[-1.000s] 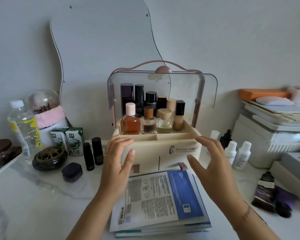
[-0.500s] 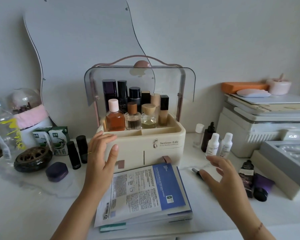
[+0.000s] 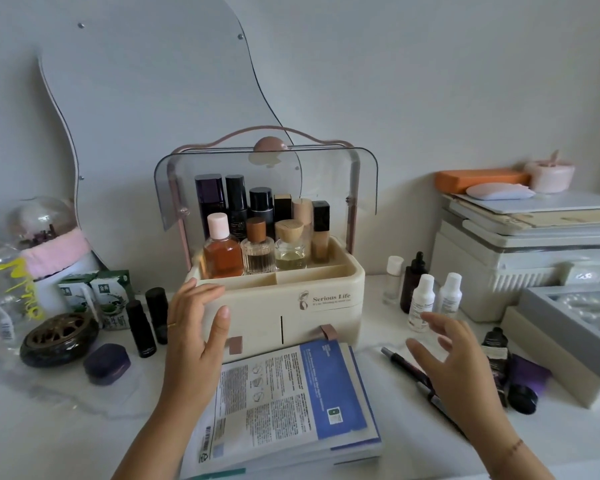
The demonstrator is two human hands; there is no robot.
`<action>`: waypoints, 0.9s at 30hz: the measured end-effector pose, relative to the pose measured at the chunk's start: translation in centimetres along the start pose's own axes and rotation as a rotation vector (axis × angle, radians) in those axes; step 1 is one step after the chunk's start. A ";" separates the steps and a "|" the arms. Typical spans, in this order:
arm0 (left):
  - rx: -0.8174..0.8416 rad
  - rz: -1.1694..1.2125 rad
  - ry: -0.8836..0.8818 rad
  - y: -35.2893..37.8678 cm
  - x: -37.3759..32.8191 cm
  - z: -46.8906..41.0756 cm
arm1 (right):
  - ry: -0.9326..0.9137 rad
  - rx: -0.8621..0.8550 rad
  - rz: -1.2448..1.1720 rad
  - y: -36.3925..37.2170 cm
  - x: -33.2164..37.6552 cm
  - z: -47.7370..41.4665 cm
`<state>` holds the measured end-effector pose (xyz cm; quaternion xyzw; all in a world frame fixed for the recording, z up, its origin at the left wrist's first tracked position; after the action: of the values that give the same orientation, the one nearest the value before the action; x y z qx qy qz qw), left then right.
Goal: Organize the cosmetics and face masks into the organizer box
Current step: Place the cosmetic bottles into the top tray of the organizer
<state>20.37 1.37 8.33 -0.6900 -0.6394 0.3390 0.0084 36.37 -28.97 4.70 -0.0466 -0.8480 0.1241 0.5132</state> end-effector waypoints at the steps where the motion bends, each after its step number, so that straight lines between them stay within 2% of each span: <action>1: -0.003 -0.005 0.007 0.0 0.0 0.0 | -0.003 -0.032 -0.003 -0.5 -0.2 -0.6; 6: -0.016 -0.026 0.023 0.3 0.1 0.0 | -0.005 -0.182 0.024 -2.2 -1.0 -4.6; 10: -0.033 -0.040 0.035 0.3 0.0 0.1 | 0.007 -0.130 0.157 -0.7 -1.6 -7.4; 16: -0.036 -0.038 0.032 0.2 -0.1 0.0 | 0.251 -0.081 0.302 1.2 -3.5 -9.0; 19: -0.036 -0.035 0.023 0.2 0.0 0.1 | 0.287 -0.048 0.331 1.7 -3.1 -8.6; 21: -0.040 -0.037 0.025 0.2 0.1 0.1 | 0.156 -0.091 0.271 1.4 -1.2 -8.0; 24: -0.045 -0.041 0.037 0.3 0.1 0.0 | -0.217 -0.212 -0.012 0.7 5.7 -6.1; 27: -0.054 -0.051 0.051 0.4 0.1 0.0 | -0.488 -0.055 -0.167 3.4 12.3 -4.6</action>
<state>20.67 1.37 8.11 -0.6818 -0.6654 0.3035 0.0148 34.49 -22.39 16.46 0.0411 -0.9506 0.0659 0.3004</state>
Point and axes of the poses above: each hand's wrist, its own z-axis away from the middle knuckle, its own y-axis out of the palm, x = y × z, the point moved 7 cm from there along -z, towards the middle knuckle, and after that the axes turned 14 degrees about -z, right-handed, at the moved point
